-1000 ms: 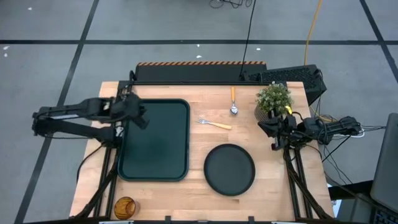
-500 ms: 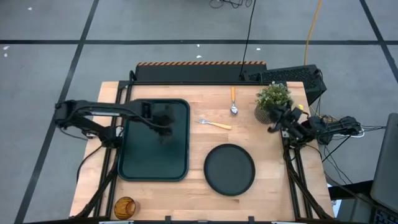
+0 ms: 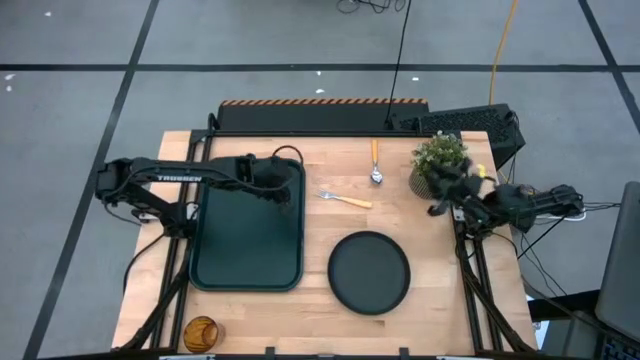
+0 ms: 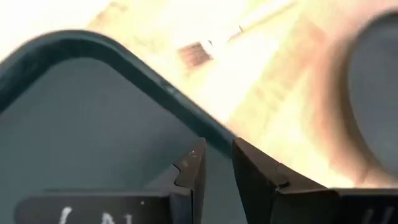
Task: Pick and place plate/cup/fork/spoon on tray
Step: Put the orange fork on the black tray
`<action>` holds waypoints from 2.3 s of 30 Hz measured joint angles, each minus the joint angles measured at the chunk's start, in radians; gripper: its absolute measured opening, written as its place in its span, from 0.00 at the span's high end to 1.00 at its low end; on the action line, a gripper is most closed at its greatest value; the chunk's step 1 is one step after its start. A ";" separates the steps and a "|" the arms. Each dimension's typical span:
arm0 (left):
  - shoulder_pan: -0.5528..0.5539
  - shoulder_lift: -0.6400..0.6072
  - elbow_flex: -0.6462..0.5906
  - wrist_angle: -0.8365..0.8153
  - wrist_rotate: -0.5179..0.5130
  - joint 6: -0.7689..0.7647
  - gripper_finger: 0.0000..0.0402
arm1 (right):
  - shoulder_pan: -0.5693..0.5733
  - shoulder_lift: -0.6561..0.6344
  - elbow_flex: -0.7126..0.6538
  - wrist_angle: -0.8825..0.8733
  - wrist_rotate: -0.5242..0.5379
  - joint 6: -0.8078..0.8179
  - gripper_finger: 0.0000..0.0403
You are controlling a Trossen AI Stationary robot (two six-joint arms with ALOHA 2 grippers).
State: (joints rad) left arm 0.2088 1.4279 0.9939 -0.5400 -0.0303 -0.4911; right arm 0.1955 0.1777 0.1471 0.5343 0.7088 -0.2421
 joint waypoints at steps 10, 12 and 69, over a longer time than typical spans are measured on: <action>-0.007 0.069 0.004 0.120 -0.056 -0.117 0.73 | 0.000 0.138 0.005 -0.010 0.021 0.076 0.52; -0.009 0.080 -0.003 0.071 -0.036 -0.144 0.67 | 0.000 0.142 0.006 0.003 0.024 0.061 0.50; -0.047 0.469 0.438 -0.061 -0.040 0.148 0.40 | 0.002 0.522 0.301 -0.654 -0.086 0.483 0.47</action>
State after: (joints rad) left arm 0.1613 1.8969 1.4316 -0.6009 -0.0706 -0.3436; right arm 0.1974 0.6996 0.4477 -0.1192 0.6228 0.2409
